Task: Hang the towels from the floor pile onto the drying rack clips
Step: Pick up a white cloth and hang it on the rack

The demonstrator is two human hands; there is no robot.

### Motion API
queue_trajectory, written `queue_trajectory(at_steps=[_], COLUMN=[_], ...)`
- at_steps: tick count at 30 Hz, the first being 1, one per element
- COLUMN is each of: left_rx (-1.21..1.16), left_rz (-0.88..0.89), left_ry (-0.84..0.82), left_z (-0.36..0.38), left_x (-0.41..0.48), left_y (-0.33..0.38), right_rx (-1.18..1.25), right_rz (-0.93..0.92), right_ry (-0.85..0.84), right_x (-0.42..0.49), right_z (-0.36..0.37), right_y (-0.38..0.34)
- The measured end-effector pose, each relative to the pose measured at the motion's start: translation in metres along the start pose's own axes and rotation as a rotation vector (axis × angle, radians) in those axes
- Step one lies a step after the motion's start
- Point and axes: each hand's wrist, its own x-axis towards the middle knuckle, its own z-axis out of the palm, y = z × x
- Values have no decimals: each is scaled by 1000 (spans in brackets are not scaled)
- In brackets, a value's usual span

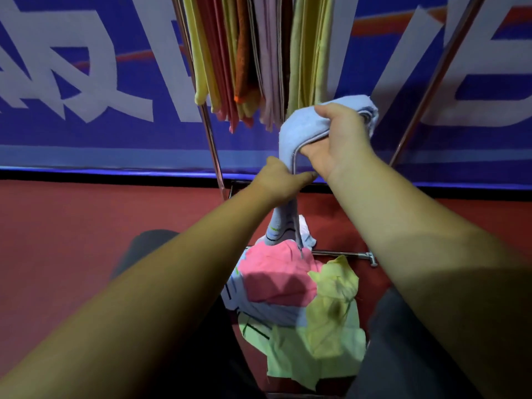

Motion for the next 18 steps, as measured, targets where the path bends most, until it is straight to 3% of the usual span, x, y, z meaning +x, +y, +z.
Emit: queue_trajectory(at_steps=[4, 8, 18], left_rx=[20, 123, 110], left_rz=[-12, 12, 28], left_ry=[117, 108, 202], left_z=[22, 25, 8], left_x=[16, 24, 45], left_y=[-18, -30, -19], right_rx=[75, 81, -87], right_rz=[-66, -61, 226], right_ry=[79, 147, 272], right_x=[11, 35, 66], right_z=[-7, -30, -94], right_y=[8, 18, 50])
